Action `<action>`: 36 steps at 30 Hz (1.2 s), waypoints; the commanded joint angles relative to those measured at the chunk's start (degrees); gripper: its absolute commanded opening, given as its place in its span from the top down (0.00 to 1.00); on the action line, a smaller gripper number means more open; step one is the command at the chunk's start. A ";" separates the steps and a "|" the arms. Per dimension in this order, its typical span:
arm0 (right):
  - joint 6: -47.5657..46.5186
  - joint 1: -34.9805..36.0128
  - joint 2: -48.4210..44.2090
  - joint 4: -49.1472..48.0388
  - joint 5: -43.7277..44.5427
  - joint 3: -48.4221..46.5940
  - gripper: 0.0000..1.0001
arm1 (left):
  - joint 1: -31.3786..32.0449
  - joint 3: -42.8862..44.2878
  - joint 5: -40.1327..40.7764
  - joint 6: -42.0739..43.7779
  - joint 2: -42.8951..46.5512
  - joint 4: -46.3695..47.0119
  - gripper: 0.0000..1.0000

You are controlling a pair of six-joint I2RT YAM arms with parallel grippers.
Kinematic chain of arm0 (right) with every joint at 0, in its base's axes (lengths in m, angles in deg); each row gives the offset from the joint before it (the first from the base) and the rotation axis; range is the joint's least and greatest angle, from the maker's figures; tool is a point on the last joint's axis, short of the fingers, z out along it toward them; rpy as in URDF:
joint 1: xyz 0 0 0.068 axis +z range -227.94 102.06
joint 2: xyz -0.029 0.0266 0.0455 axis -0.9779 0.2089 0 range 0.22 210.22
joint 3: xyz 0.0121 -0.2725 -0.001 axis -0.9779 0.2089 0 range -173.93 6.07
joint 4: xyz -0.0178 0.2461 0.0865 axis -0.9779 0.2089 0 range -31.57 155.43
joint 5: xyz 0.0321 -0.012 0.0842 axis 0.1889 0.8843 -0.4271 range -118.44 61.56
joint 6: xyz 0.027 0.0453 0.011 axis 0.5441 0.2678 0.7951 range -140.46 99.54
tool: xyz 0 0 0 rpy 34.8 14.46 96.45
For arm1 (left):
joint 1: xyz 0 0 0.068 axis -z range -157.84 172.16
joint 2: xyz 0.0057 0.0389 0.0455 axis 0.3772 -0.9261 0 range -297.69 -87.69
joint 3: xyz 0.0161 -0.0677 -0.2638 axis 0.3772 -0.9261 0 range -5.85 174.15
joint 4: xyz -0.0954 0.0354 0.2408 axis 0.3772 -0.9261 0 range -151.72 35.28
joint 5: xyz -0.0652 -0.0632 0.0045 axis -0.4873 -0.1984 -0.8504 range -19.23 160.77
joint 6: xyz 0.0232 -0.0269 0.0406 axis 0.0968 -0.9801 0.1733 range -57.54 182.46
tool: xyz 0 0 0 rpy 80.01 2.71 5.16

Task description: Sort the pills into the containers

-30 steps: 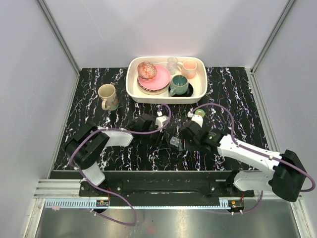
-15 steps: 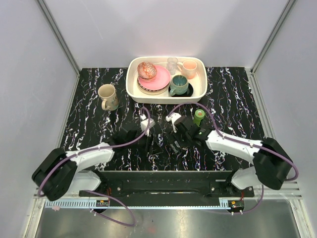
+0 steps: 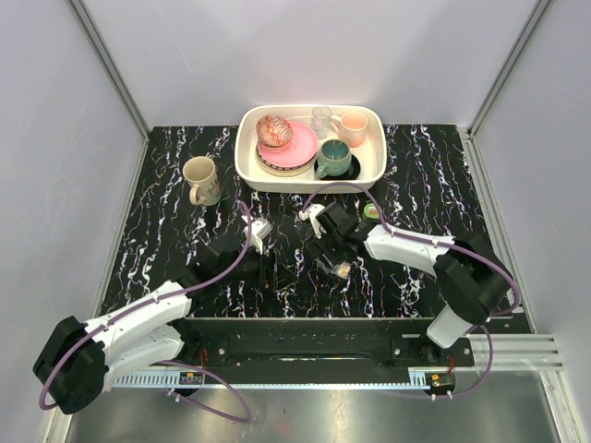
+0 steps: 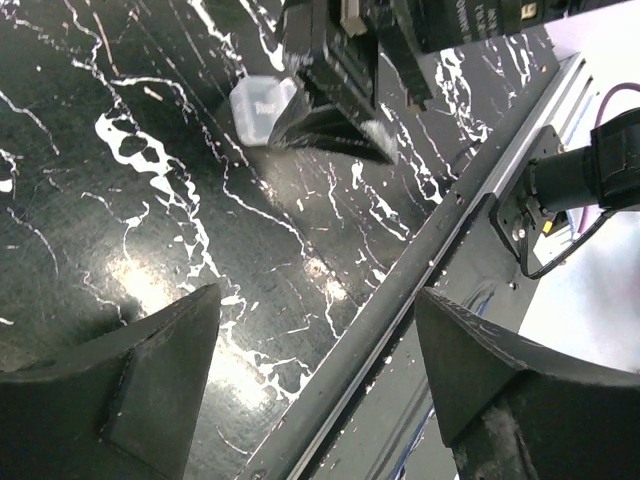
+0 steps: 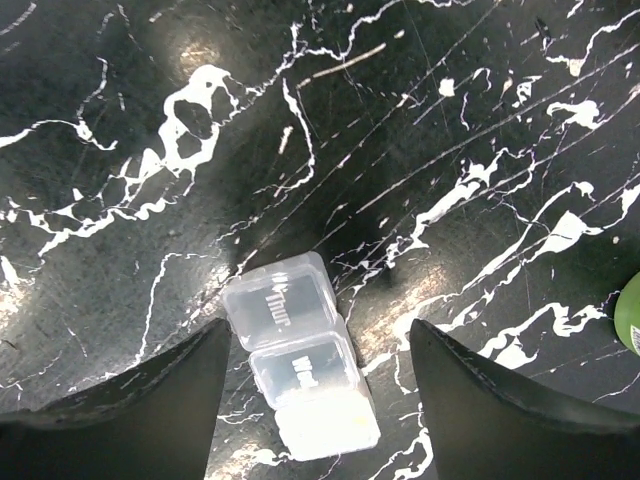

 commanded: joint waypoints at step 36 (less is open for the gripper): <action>7.27 0.40 6.63 7.30 -10.09 -10.78 0.41 | 0.14 -2.77 11.69 -4.75 12.88 -8.35 0.16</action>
